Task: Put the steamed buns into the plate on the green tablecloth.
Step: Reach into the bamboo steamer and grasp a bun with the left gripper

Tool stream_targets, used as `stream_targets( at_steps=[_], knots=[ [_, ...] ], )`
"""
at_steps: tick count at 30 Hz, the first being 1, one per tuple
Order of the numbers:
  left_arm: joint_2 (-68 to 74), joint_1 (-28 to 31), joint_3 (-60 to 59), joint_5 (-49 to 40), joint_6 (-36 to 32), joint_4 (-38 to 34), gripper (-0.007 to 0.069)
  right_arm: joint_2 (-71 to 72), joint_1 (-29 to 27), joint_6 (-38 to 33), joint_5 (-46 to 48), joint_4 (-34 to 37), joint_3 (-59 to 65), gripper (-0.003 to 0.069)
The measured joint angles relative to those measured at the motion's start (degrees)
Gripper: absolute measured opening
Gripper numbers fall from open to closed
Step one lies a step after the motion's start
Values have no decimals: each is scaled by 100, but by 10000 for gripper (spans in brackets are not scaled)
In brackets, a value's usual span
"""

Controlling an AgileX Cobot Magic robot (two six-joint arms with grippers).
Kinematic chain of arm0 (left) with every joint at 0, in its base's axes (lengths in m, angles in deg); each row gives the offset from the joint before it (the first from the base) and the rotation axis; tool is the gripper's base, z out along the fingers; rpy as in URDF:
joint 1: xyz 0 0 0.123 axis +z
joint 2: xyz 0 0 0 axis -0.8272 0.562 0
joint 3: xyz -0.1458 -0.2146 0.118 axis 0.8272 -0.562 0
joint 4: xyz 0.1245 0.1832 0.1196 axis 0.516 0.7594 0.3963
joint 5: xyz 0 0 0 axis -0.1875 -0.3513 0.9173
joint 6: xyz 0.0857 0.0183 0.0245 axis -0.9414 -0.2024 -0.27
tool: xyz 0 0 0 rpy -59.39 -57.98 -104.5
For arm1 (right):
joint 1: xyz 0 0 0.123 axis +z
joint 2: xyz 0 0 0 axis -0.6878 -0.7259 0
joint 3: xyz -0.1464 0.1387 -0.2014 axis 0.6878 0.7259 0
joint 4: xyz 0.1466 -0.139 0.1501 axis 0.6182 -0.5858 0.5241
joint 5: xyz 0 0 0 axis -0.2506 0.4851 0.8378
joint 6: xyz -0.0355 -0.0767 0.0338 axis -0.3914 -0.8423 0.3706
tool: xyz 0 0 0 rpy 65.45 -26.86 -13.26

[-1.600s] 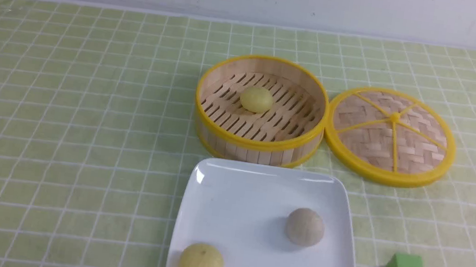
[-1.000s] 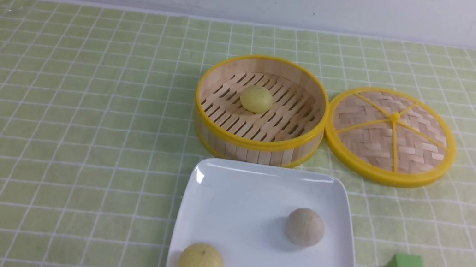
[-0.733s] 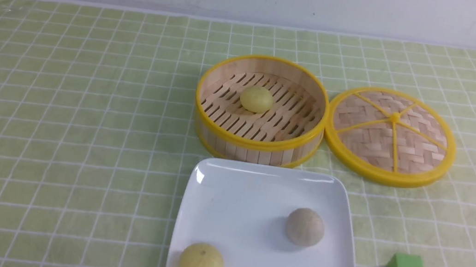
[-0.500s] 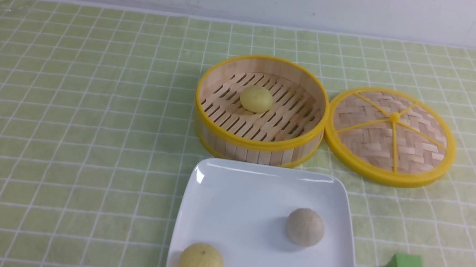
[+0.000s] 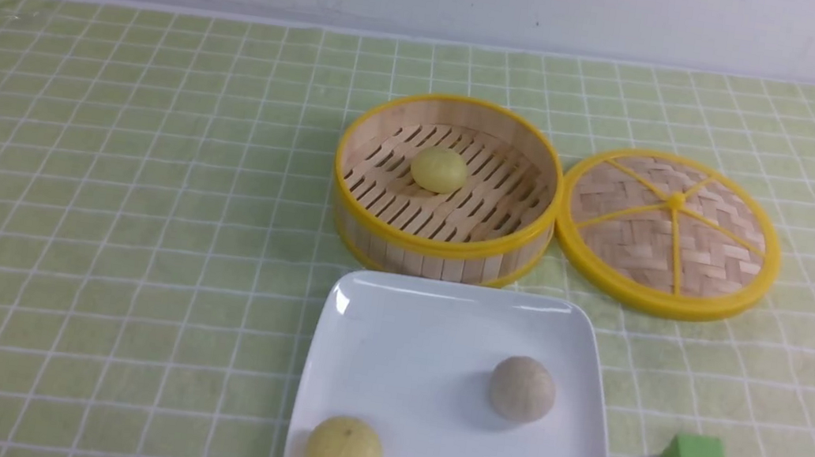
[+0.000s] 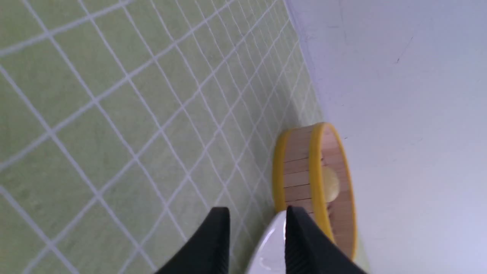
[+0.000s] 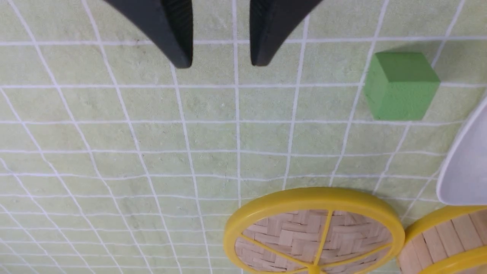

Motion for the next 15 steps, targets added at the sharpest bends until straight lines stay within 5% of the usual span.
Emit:
stream_targets(
  at_steps=[3, 9, 15],
  knots=[
    [0, 0, 7, 182, 35, -69, 234, 0, 0, 0, 0, 0, 0, 240],
    [380, -40, 1535, -676, -1270, 730, 44, 0, 0, 0, 5, 0, 0, 240],
    [3573, -47, 3379, -3962, -2593, 1377, 2, 0, 0, 0, 5, 0, 0, 240]
  ],
)
